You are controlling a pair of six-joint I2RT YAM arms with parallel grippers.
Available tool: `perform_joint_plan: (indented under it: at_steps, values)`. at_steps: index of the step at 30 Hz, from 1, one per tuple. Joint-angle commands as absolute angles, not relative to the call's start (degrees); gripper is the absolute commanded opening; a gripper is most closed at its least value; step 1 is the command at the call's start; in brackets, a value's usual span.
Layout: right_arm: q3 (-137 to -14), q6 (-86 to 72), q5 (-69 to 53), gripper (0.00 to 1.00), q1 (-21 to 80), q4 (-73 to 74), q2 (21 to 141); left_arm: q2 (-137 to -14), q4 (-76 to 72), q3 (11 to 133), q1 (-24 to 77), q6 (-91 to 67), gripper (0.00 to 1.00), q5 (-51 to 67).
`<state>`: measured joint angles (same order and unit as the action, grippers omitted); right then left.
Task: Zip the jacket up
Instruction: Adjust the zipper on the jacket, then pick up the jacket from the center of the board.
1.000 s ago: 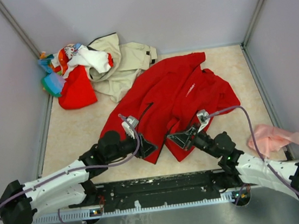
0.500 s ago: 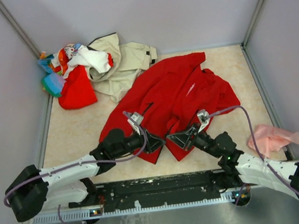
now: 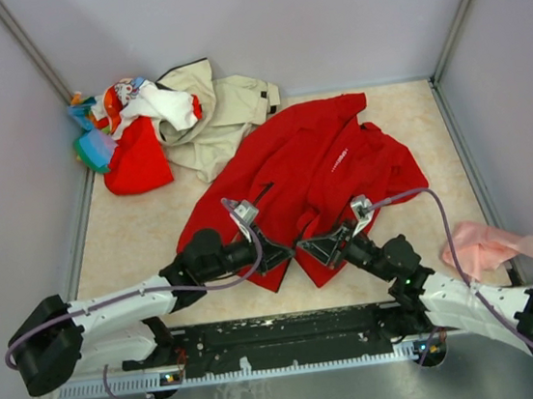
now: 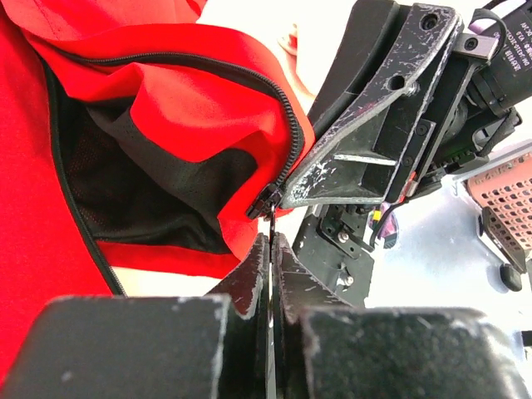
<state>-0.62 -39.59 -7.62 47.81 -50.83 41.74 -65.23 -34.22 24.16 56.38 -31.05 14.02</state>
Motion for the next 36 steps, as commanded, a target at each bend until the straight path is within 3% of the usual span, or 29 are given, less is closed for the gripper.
perform_joint_plan:
  at_steps: [1, 12, 18, 30, 36]
  values:
    - [-2.1, -38.4, -7.2, 0.00, 47.7, -54.3, 40.1, -62.8, -24.8, 25.8, 56.2, -28.8, 0.00, 12.8]
    - [-2.3, -38.0, -6.6, 0.00, 47.7, -53.9, 40.7, -61.5, -6.3, 30.5, 56.1, -27.8, 0.00, 7.2]
    - [-2.4, -38.0, -6.7, 0.00, 47.6, -53.9, 41.3, -55.6, -6.1, 31.0, 56.1, -27.5, 0.00, 5.6]
    - [-3.7, -37.7, -7.3, 0.00, 47.6, -55.3, 42.5, -64.0, -9.4, 29.2, 56.2, -29.0, 0.00, 13.6]
    - [-3.9, -36.2, -7.7, 0.00, 47.6, -53.2, 42.9, -61.3, 0.4, 33.8, 56.2, -25.6, 0.28, 8.1]
